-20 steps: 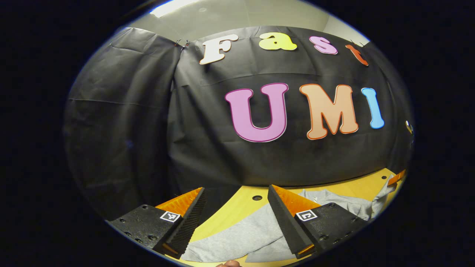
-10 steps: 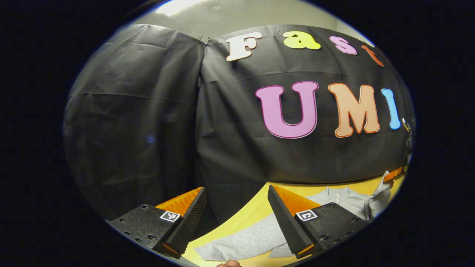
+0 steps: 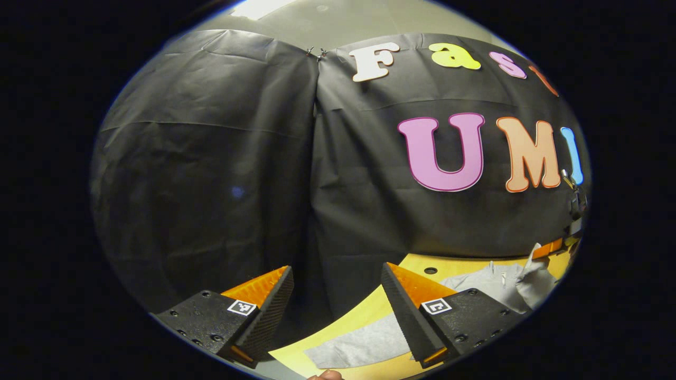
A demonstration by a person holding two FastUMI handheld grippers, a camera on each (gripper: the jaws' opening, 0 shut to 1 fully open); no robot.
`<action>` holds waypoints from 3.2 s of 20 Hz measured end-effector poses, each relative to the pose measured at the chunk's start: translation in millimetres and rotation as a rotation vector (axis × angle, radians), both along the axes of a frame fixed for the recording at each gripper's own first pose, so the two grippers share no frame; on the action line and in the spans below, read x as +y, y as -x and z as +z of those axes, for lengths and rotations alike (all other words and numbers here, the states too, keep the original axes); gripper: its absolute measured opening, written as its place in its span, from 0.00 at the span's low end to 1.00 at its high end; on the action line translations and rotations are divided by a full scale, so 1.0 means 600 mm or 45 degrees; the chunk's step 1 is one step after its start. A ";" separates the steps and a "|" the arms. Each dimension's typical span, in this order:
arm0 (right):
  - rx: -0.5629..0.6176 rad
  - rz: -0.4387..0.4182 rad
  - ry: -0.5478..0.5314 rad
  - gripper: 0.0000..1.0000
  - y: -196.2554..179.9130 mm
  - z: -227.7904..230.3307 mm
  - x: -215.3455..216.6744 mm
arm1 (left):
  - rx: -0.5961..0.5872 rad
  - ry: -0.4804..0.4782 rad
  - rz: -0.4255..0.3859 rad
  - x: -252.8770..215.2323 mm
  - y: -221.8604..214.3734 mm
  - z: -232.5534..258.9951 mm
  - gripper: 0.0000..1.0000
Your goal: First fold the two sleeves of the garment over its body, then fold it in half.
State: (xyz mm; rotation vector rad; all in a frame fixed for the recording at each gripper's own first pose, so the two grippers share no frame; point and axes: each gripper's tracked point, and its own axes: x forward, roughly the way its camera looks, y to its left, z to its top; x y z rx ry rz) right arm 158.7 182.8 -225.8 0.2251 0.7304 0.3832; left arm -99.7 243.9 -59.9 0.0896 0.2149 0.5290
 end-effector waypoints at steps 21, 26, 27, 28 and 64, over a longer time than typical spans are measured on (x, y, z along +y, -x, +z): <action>0.111 0.295 0.197 0.60 0.041 -0.163 0.198 | 0.185 0.069 0.063 0.038 0.086 -0.139 0.99; -0.013 0.210 0.164 0.99 0.044 -0.095 0.152 | 0.261 0.102 0.039 0.033 0.083 -0.197 0.99; -0.016 0.190 0.143 0.97 0.051 -0.087 0.138 | 0.283 0.114 0.038 0.033 0.085 -0.213 0.97; -0.023 0.167 0.124 0.99 0.057 -0.080 0.124 | 0.306 0.129 0.038 0.032 0.087 -0.229 0.99; -0.097 -0.213 0.359 0.99 0.214 -0.040 -0.296 | 0.801 0.438 -0.055 0.010 0.056 -0.473 0.00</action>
